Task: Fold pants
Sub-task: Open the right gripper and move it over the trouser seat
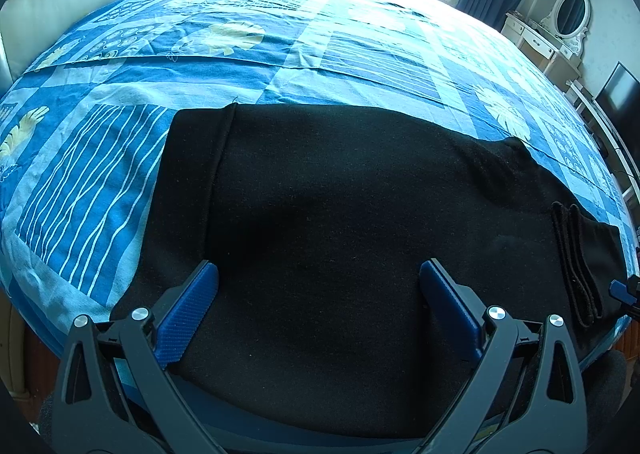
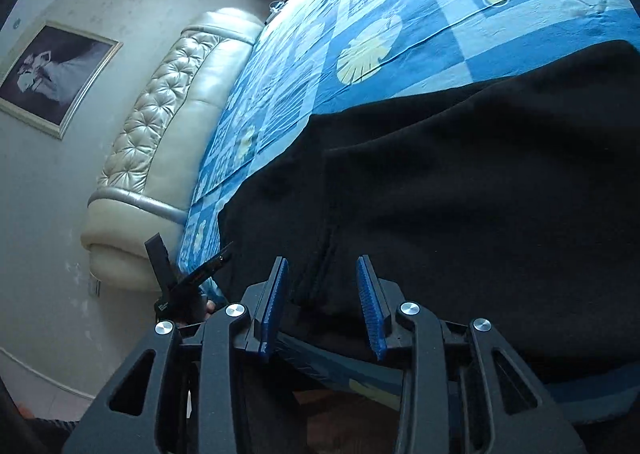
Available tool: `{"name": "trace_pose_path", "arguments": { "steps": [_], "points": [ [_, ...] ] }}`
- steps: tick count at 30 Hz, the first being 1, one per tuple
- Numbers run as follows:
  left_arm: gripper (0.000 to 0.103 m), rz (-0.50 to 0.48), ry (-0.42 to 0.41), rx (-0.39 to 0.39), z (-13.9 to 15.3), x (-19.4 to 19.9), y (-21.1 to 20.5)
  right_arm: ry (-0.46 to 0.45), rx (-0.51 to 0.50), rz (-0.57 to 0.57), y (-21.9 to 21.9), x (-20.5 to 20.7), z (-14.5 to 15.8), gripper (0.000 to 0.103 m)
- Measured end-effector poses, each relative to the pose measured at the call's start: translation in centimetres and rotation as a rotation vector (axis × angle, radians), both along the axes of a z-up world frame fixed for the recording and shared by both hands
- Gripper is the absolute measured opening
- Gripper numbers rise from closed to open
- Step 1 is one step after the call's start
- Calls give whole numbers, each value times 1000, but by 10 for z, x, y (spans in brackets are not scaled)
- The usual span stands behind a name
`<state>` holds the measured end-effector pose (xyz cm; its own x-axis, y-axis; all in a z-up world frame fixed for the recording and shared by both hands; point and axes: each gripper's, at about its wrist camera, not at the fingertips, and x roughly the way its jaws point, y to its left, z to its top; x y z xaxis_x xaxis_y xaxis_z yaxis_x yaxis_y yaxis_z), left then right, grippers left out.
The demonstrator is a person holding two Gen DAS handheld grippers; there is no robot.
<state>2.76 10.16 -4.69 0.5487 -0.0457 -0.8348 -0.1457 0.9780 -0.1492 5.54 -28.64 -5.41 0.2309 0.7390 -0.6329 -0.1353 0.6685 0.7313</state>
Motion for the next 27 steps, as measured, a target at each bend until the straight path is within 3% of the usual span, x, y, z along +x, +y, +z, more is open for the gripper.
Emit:
{"name": "trace_pose_path", "arguments": {
  "steps": [4,6,10,15,21,27],
  "points": [
    [100,0,-2,-10,2,-1,1,29,-81,69,42,1,-13,49],
    [100,-1,-2,-27,6,-1,3,22,-78,67,48,5,-14,61],
    [100,-6,-34,-131,23,-4,21,-2,-101,90,53,7,-13,63],
    [100,34,-70,-290,36,-5,79,5,-62,83,43,9,-19,63],
    [96,8,5,-503,10,6,144,-9,-76,89,47,7,-19,68],
    [95,-81,63,-646,-17,28,160,-8,-78,82,46,5,-16,69]
  ]
}}
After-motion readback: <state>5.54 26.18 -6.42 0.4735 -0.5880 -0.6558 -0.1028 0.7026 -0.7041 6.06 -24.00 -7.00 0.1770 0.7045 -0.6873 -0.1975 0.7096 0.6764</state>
